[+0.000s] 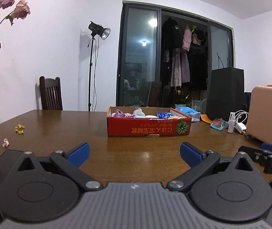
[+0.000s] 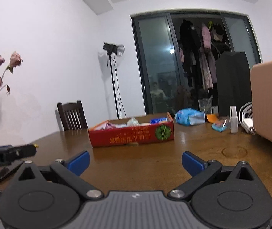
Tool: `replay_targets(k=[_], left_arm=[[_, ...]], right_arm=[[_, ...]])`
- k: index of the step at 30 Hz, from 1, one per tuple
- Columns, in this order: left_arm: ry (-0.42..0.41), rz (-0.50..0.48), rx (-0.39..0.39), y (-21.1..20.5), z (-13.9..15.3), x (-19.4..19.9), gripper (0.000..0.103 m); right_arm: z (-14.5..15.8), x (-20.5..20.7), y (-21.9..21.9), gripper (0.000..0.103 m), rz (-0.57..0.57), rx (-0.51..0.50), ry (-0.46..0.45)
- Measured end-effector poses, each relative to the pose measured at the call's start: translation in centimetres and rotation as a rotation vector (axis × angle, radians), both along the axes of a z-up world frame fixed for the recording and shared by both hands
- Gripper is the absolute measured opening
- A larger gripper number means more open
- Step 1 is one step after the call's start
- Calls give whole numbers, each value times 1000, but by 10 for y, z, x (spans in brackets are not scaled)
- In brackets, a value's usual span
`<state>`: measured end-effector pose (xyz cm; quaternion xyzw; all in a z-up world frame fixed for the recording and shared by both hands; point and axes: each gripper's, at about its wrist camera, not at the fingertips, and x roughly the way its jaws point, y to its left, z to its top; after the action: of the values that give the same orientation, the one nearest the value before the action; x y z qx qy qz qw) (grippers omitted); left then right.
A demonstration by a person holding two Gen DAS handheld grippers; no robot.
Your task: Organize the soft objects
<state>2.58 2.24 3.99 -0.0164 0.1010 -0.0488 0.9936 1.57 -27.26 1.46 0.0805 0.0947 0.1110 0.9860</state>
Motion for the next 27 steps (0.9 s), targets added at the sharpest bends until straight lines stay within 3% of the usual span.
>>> replay_targets(k=[27], left_arm=[[8,-5,-9,0,3,4,103]], right_arm=[[1,2,-1,103,13,22,20]])
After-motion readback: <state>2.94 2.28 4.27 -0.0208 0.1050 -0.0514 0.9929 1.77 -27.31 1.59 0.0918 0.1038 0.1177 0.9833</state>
